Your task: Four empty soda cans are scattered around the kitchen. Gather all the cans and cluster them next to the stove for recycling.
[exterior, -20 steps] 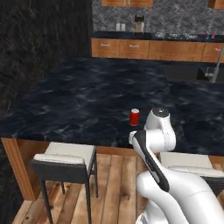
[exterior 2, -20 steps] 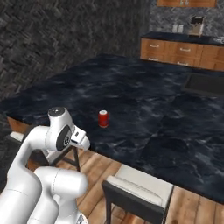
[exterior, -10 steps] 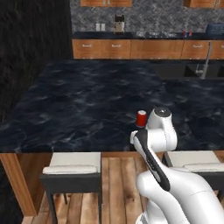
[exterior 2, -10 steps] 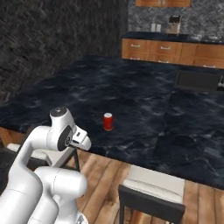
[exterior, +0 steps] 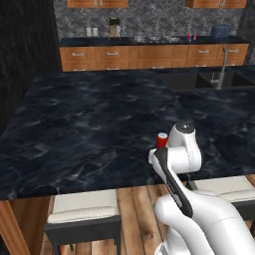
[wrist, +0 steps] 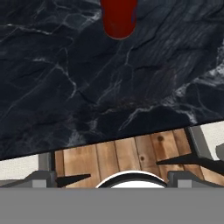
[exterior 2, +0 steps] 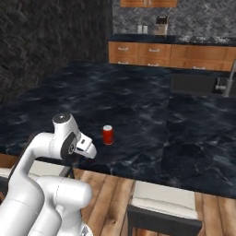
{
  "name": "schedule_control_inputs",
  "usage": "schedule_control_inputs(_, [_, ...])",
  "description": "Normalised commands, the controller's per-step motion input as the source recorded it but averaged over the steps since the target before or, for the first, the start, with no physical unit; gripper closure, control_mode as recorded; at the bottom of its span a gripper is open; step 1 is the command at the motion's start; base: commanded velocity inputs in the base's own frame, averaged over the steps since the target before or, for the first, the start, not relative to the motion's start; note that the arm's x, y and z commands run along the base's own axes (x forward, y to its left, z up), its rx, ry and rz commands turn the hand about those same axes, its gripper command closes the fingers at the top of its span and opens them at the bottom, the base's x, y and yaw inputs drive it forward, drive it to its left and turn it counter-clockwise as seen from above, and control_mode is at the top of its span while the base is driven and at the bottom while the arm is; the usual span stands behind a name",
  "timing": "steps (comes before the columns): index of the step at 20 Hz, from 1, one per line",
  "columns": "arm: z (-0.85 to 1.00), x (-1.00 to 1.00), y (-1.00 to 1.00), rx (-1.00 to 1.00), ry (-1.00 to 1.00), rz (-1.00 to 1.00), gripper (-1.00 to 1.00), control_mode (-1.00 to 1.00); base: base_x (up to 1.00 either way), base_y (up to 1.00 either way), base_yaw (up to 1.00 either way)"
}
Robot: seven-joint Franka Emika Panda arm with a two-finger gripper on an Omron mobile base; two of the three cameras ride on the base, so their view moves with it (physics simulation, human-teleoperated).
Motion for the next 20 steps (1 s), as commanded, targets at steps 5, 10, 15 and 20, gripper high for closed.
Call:
schedule_control_inputs(5, [0.0,0.0,0.0,0.0,0.0,0.0,-1.0,1.0,0.24,0.23,-0.23])
schedule_control_inputs(10, [0.0,0.0,0.0,0.0,0.0,0.0,-1.0,1.0,0.03,0.04,-0.03])
schedule_control_inputs(15, [0.0,0.0,0.0,0.0,0.0,0.0,-1.0,1.0,0.0,0.0,0.0])
schedule_control_inputs(20, [0.0,0.0,0.0,0.0,0.0,0.0,-1.0,1.0,0.0,0.0,0.0])
